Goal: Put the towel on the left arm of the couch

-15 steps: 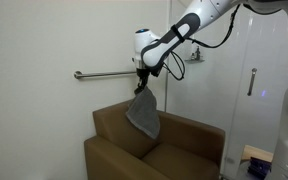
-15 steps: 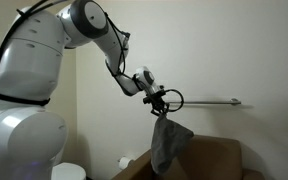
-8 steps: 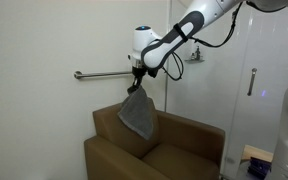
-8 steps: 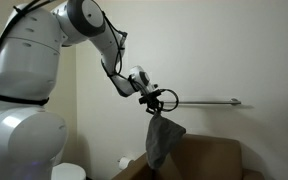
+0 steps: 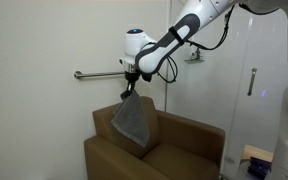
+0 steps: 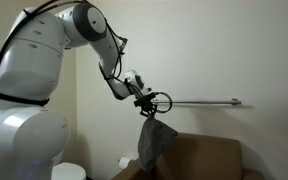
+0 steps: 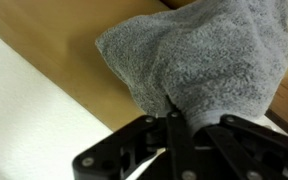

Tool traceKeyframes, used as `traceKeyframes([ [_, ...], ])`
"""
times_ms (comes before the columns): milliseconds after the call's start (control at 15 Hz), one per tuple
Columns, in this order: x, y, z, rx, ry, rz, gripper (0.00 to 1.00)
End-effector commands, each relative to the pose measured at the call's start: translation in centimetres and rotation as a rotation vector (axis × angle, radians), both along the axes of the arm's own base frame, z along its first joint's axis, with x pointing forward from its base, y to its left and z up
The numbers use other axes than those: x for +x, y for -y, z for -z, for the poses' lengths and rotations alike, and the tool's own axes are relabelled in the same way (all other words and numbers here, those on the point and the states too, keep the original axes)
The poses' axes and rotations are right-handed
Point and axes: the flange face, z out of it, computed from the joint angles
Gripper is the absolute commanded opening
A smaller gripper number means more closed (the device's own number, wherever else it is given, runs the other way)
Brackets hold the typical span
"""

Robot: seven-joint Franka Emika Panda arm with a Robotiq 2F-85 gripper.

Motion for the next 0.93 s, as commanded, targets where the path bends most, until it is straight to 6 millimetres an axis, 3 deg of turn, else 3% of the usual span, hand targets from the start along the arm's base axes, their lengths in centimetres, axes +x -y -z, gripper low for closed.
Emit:
traceKeyframes([
  [0, 0.1, 0.0, 0.0, -0.001, -0.001, 0.000, 0.05],
  [200, 0.2, -0.1, 0.2, -0.009, -0.003, -0.001, 0.04],
  [333, 0.4, -1.3, 1.2, -0.027, -0.010, -0.031, 0.04],
  [867, 1.8, -9.1, 6.1, -0.110, -0.066, -0.213, 0.04],
])
